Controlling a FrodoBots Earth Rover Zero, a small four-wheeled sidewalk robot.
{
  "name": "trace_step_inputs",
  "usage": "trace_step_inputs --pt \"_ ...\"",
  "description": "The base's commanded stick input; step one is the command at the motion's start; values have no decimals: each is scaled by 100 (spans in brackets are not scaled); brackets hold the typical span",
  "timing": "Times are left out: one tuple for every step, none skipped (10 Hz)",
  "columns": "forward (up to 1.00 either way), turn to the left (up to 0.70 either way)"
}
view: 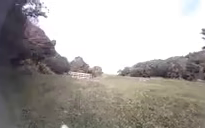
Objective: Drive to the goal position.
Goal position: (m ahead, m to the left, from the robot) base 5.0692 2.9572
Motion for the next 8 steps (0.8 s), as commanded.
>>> trace_step_inputs --pt "85 0" --pt "85 0" --pt "85 0" --pt "85 0" --pt "85 0" --pt "85 0" --pt "85 0" --pt "85 0"
